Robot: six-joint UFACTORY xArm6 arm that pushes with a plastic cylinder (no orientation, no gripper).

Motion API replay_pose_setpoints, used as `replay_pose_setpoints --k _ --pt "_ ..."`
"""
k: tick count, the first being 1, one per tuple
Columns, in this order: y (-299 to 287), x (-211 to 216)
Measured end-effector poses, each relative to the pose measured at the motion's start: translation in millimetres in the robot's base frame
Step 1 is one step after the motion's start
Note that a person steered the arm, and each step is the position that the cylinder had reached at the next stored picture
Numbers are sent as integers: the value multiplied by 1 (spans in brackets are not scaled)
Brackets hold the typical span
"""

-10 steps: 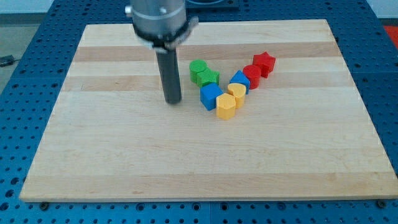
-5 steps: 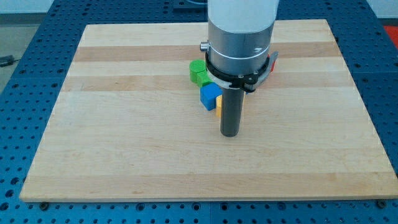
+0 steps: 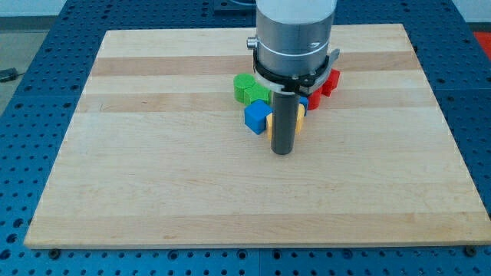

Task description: Touch the bottom of yellow hexagon blue cube and green circle

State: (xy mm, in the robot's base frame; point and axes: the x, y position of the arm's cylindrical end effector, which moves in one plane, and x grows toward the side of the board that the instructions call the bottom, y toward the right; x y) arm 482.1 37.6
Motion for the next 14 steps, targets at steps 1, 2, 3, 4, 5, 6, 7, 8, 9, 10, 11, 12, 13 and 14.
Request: replay_pose_setpoints --k 1,2,3,4,5,6,7,8,9,10,11,12,13,14 --pt "0 -2" --pt "-1 -3" --pt "-10 -3" --pt "-20 -4" --pt "-25 -8" --pt "-25 -10" --pt "-25 -13" --pt "-25 -19" --pt "-25 -22" --pt "-27 -21" --pt "-31 -6" --pt "-48 4" --pt "-62 -5" --pt "-62 -18"
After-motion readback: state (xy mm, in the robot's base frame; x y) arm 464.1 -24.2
